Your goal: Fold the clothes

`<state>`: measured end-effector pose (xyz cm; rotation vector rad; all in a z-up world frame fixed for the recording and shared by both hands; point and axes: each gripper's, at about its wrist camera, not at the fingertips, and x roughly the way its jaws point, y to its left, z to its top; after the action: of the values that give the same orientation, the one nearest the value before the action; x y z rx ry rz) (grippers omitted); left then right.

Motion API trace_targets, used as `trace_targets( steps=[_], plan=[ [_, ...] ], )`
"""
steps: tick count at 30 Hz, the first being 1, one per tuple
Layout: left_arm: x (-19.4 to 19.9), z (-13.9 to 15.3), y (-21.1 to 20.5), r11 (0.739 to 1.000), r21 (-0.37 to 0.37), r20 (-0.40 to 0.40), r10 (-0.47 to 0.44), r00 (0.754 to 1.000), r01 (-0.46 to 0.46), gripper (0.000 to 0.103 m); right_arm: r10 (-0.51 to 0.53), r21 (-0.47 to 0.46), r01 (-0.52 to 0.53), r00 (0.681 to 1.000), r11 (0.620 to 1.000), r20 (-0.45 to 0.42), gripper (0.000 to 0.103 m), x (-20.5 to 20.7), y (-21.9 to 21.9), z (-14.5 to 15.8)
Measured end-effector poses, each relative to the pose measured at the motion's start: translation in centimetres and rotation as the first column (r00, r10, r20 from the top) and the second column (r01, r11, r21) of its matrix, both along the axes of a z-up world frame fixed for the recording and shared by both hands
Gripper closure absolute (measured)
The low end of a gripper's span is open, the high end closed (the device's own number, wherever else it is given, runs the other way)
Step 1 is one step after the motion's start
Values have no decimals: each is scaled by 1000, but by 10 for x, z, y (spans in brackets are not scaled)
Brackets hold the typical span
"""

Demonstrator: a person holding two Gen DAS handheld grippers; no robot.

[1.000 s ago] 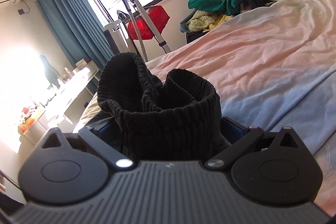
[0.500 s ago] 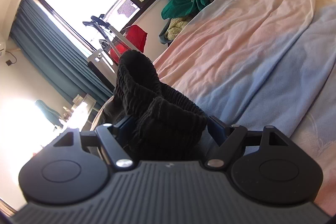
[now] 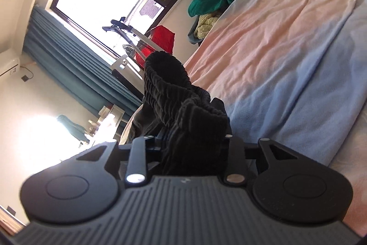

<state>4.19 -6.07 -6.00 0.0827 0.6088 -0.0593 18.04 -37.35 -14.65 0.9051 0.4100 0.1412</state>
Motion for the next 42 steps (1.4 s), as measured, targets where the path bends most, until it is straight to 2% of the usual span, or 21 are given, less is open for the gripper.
trace_targets(
  steps=[7, 9, 13, 17, 20, 22, 24, 26, 31, 35, 38, 41, 42],
  plan=[
    [-22, 10, 4, 999, -44, 21, -11, 1000, 12, 13, -65, -13, 66, 997, 998, 43, 71, -64, 6, 38],
    [-30, 14, 4, 998, -50, 30, -22, 999, 24, 13, -86, -8, 86, 996, 996, 31, 71, -75, 1, 42],
    [-36, 16, 2, 999, -33, 40, -33, 999, 34, 13, -107, 22, 108, 994, 994, -32, 71, -73, -10, 17],
    [-19, 13, 3, 998, -48, 29, -29, 999, 30, 13, -124, 57, 128, 990, 990, -72, 69, -68, -14, -4],
    [-13, 12, 6, 998, -58, 20, -21, 1000, 22, 13, -122, 61, 127, 989, 990, -80, 60, -68, -14, -8],
    [-10, 10, 9, 997, -74, 12, -12, 1000, 13, 13, -111, 51, 116, 990, 992, -92, 51, -68, -13, -8],
    [1, 8, 14, 995, -98, 4, -5, 1000, 6, 13, -101, 41, 106, 990, 994, -103, 26, -68, -12, -9],
    [8, 6, 17, 994, -108, -3, 6, 1000, -6, 13, -85, 35, 89, 991, 995, -106, 18, -67, -10, -10],
    [24, 2, 25, 990, -132, -21, 37, 999, -40, 13, 41, 40, -37, 994, 998, -103, 15, -54, 4, -16],
    [35, 0, 43, 978, -173, -41, 111, 993, -116, 11, 60, -54, -66, 992, 996, -113, 13, -43, 18, -24],
    [42, -2, 64, 954, -232, -70, 176, 982, -188, 11, 75, 8, -75, 991, 997, -110, 12, -37, 12, -34],
    [50, -6, 83, 925, -309, -116, 193, 974, -220, 11, 85, 48, -81, 992, 996, -95, 11, -35, 6, -38],
    [50, -7, 85, 924, -311, -118, 195, 974, -223, 11, 90, 55, -85, 992, 995, -92, 10, -35, 5, -39]
  ],
)
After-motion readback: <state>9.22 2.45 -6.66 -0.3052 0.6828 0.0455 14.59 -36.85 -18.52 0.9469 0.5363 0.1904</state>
